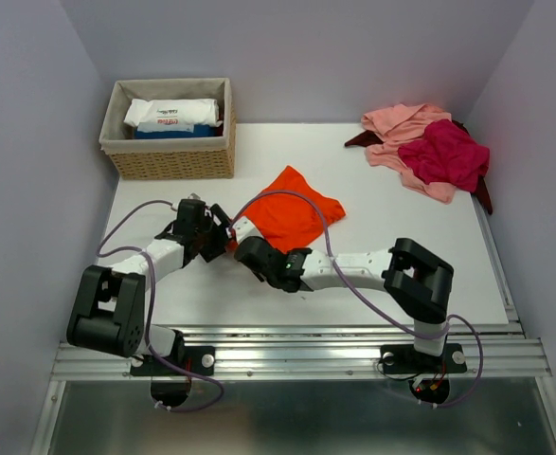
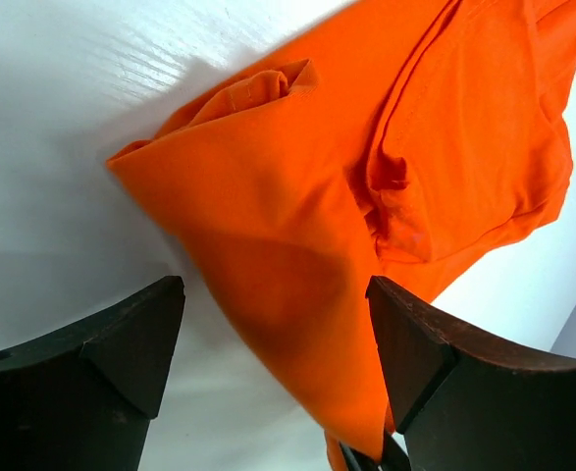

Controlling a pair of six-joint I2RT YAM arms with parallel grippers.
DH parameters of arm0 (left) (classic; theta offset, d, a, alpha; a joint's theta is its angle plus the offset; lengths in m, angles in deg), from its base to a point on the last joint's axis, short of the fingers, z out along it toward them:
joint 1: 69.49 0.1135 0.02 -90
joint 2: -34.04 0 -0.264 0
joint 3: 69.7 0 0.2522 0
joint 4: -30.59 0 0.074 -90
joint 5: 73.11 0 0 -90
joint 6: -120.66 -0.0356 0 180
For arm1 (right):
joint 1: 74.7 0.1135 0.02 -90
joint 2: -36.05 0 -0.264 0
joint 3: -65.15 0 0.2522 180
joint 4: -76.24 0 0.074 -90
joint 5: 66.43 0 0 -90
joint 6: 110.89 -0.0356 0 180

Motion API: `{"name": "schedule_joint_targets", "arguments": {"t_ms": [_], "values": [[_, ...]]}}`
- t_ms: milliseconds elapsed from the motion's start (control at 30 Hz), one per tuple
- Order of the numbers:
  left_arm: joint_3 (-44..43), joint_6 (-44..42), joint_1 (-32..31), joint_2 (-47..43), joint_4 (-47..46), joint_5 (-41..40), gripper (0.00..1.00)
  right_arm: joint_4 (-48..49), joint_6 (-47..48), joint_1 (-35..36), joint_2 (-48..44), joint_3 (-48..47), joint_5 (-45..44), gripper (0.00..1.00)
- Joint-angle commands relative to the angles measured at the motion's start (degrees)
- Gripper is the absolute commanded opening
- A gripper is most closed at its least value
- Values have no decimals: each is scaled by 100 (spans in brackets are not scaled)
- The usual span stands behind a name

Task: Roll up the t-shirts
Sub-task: Roll the T-shirt to the center of the board.

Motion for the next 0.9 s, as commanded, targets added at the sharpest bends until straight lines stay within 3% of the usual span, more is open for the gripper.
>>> {"name": "schedule_joint_targets", "arguments": {"t_ms": [0, 333, 433, 467, 533, 567, 633, 667, 700, 833, 867], "values": [[197, 263, -11, 183, -865, 279, 85, 277, -210, -53, -282, 38, 321, 1], [733, 624, -19, 246, -1790, 148, 81, 286, -342, -159, -335, 81, 506, 1], [857, 668, -19, 201, -1887, 34, 73, 277, -360, -212, -361, 117, 532, 1], [857, 668, -19, 210, -1870, -10, 68, 277, -360, -212, -361, 143, 532, 1], [857, 685, -19, 218, -1844, -45, 50, 286, -369, -212, -379, 169, 524, 1], [857, 685, -11, 192, -1835, -63, 34, 286, -360, -212, -388, 196, 506, 1], [848, 668, -19, 166, -1739, -81, 19, 277, -343, -212, -423, 213, 480, 1], [805, 642, -19, 148, -1686, -107, 5, 260, -299, -212, -440, 214, 462, 6], [769, 633, -19, 139, -1520, -116, 0, 233, -272, -212, -449, 205, 462, 20], [497, 545, -19, 166, -1028, -133, 0, 224, 35, -212, -555, 205, 506, 58], [392, 536, -19, 166, -939, -133, 0, 224, 157, -212, -572, 187, 436, 63]]}}
